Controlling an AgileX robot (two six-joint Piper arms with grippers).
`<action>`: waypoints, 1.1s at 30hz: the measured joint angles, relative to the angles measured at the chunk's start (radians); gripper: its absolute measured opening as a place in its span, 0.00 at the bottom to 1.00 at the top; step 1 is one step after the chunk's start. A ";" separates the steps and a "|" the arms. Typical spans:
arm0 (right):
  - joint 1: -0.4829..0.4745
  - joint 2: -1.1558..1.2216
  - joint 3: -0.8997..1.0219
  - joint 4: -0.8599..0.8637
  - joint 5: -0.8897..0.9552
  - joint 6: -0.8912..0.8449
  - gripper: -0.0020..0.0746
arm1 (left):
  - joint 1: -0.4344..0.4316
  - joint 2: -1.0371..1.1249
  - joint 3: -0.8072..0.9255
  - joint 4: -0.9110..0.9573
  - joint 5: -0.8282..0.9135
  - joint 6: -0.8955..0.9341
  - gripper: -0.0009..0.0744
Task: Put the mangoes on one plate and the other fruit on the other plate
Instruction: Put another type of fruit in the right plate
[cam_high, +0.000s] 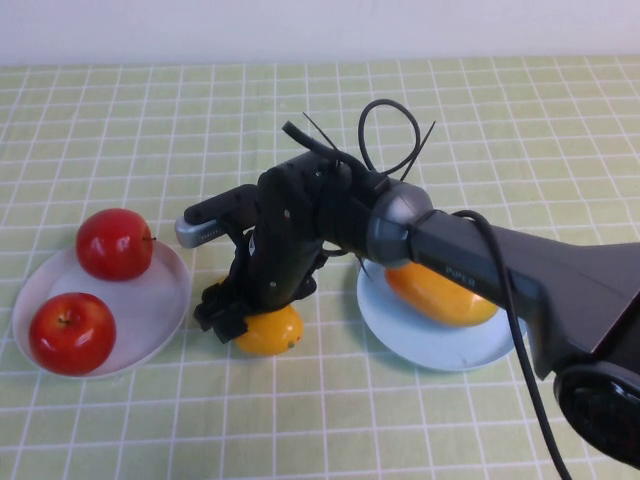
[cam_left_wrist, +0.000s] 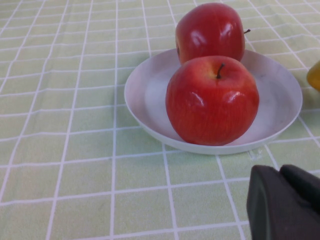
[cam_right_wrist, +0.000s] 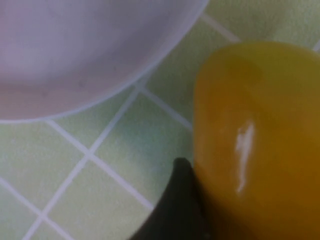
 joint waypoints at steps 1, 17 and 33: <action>0.000 0.000 0.000 0.000 0.002 0.000 0.70 | 0.000 0.000 0.000 0.000 0.000 0.000 0.02; -0.102 -0.218 0.039 -0.282 0.250 0.000 0.71 | 0.000 0.000 0.000 0.000 0.000 0.000 0.02; -0.153 -0.224 0.274 -0.199 0.239 0.000 0.71 | 0.000 0.000 0.000 0.000 0.000 0.000 0.02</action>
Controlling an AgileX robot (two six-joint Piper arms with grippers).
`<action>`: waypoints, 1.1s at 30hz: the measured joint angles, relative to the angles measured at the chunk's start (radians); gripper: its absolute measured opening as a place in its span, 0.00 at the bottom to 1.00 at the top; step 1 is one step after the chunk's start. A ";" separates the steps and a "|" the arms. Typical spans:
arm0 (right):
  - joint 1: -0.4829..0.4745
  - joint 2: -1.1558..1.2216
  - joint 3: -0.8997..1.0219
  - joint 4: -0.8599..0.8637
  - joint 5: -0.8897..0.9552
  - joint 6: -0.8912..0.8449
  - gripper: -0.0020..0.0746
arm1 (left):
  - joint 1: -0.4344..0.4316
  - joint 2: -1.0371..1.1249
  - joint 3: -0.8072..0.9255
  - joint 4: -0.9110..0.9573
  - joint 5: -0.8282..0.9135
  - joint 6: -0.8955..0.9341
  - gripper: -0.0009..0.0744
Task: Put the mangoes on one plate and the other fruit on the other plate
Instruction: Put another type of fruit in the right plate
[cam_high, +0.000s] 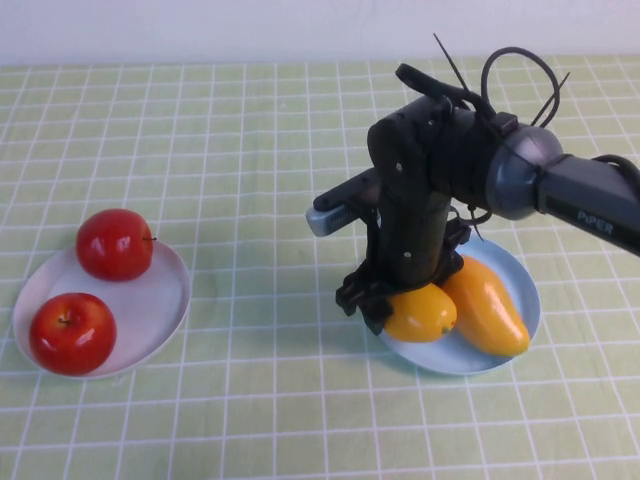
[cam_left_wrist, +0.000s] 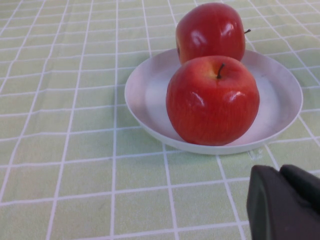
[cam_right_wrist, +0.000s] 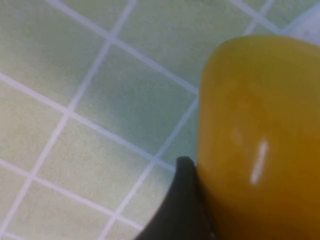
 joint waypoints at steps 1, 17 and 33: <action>-0.002 -0.002 0.000 -0.002 0.000 0.000 0.71 | 0.000 0.000 0.000 0.000 0.000 0.000 0.02; -0.014 -0.109 0.045 -0.008 0.010 0.100 0.71 | 0.000 0.000 0.000 0.000 0.000 0.000 0.02; -0.044 -0.109 0.129 -0.008 -0.077 0.148 0.88 | 0.000 0.000 0.000 0.000 0.000 0.000 0.02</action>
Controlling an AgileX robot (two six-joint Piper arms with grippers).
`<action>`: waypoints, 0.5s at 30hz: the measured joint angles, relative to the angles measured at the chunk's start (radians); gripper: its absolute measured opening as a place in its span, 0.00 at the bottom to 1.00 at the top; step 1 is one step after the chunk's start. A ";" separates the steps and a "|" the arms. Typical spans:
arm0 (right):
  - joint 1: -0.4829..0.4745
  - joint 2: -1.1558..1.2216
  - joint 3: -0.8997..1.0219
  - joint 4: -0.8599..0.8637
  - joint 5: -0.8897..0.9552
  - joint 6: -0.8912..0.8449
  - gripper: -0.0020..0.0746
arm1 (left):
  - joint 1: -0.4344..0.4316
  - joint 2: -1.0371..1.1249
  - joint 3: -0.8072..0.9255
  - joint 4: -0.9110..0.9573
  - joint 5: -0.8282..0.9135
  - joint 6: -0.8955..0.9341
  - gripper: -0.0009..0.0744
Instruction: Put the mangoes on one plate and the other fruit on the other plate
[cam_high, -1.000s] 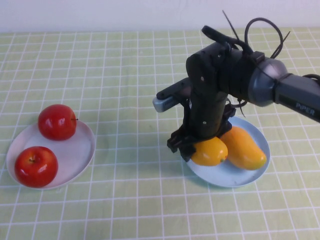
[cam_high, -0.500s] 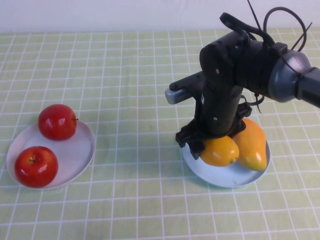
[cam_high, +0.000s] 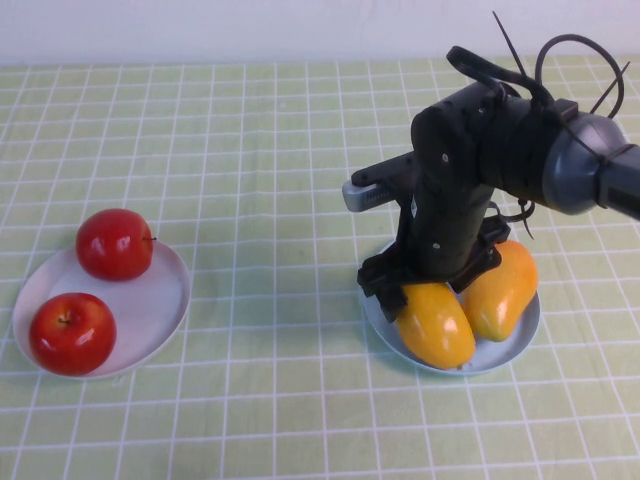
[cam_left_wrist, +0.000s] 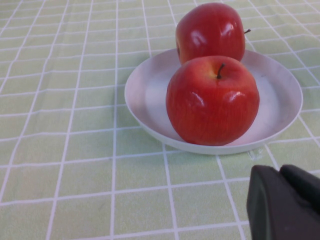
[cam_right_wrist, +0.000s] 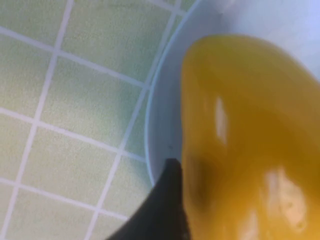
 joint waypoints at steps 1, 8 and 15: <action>0.000 0.000 0.000 -0.002 0.000 0.002 0.89 | 0.000 0.000 0.000 0.000 0.000 0.000 0.02; 0.005 -0.036 0.000 -0.030 0.016 0.008 0.91 | 0.000 0.000 0.000 0.000 0.000 0.000 0.02; 0.029 -0.277 0.100 0.037 -0.012 0.022 0.55 | 0.000 0.000 0.000 0.000 0.000 0.000 0.02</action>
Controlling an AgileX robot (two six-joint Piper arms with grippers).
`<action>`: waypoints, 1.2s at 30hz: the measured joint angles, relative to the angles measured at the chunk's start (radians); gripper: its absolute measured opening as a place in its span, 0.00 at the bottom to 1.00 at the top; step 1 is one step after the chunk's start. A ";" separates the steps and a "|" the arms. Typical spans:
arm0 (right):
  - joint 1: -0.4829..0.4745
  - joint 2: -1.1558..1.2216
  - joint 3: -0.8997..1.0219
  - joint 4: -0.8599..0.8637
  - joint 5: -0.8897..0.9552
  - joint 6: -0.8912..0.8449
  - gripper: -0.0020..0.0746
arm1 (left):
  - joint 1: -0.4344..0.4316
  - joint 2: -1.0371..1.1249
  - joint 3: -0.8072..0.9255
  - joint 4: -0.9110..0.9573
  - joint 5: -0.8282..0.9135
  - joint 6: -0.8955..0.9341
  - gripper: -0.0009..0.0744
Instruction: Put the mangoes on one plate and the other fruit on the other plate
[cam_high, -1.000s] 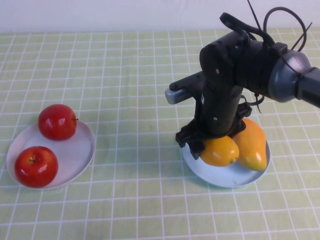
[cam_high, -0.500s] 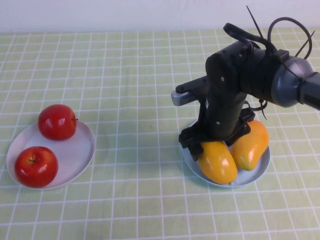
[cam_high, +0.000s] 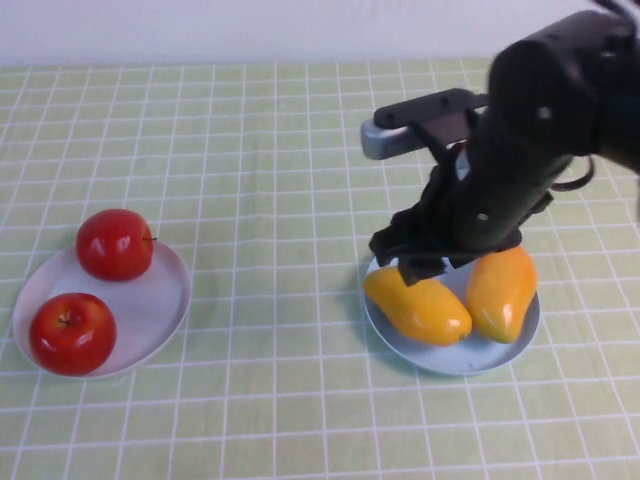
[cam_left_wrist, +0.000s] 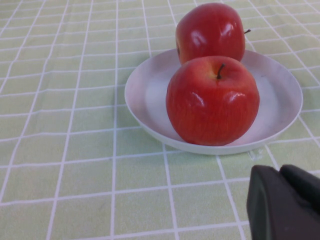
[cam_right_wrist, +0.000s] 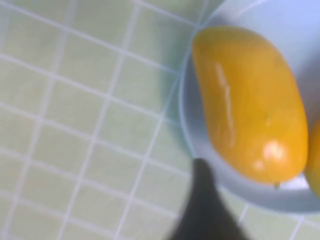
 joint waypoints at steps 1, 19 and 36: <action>0.000 -0.039 0.027 0.009 -0.008 0.000 0.47 | 0.000 0.000 0.000 0.000 0.000 0.000 0.02; 0.000 -0.546 0.484 0.009 -0.036 -0.060 0.01 | 0.000 0.000 0.000 0.000 0.000 0.000 0.02; -0.127 -0.683 0.778 -0.151 -0.496 -0.067 0.01 | 0.000 0.000 0.000 0.000 0.000 0.000 0.02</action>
